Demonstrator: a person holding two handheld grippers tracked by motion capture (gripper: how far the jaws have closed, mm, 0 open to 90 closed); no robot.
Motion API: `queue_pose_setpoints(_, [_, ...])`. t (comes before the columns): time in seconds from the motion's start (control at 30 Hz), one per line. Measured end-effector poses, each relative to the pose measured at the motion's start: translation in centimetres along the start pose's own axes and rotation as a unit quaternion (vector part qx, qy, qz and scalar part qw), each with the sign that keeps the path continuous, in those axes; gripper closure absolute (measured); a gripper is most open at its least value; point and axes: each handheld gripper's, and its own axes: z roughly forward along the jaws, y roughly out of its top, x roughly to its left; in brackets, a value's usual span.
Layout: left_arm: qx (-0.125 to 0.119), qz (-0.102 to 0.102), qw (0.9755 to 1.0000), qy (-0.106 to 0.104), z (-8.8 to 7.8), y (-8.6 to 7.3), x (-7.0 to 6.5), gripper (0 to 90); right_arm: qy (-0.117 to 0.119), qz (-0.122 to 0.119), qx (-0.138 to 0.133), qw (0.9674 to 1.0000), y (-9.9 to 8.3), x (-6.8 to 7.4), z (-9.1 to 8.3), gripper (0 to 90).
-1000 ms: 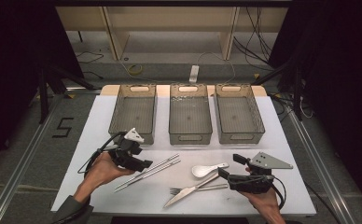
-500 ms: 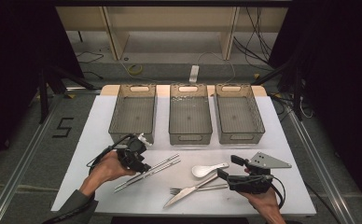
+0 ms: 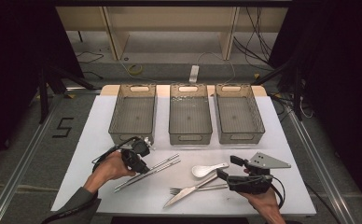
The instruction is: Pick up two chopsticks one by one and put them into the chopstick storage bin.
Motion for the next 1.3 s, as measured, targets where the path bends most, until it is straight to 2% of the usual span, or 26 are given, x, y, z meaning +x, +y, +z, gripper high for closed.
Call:
queue_pose_setpoints(0.33, [0.017, 0.007, 0.9998, 0.001, 0.8, 0.3, -0.1, 75.5, 0.001, 0.001, 0.001, 1.0000, 0.0, 0.0, 0.0, 26.1])
queue_pose_setpoints(0.5, [0.026, 0.018, 0.9995, -0.001, 1.0, 0.4, -0.1, 77.4, 0.001, 0.000, 0.003, 1.0000, 0.0, 0.0, 0.1, 26.2])
queue_pose_setpoints(0.77, [0.026, 0.023, 0.9994, 0.009, 1.2, 0.5, -0.5, 81.0, 0.001, 0.001, 0.005, 1.0000, 0.0, 0.0, 0.1, 26.8])
queue_pose_setpoints(0.87, [0.028, 0.033, 0.9990, 0.012, 1.2, 0.5, -0.6, 83.4, 0.001, 0.000, 0.007, 1.0000, 0.0, 0.0, 0.1, 27.1])
queue_pose_setpoints(1.3, [0.016, 0.034, 0.9993, 0.006, 1.0, 0.2, -0.4, 85.0, 0.001, 0.000, 0.005, 1.0000, 0.0, -0.1, 0.0, 27.8])
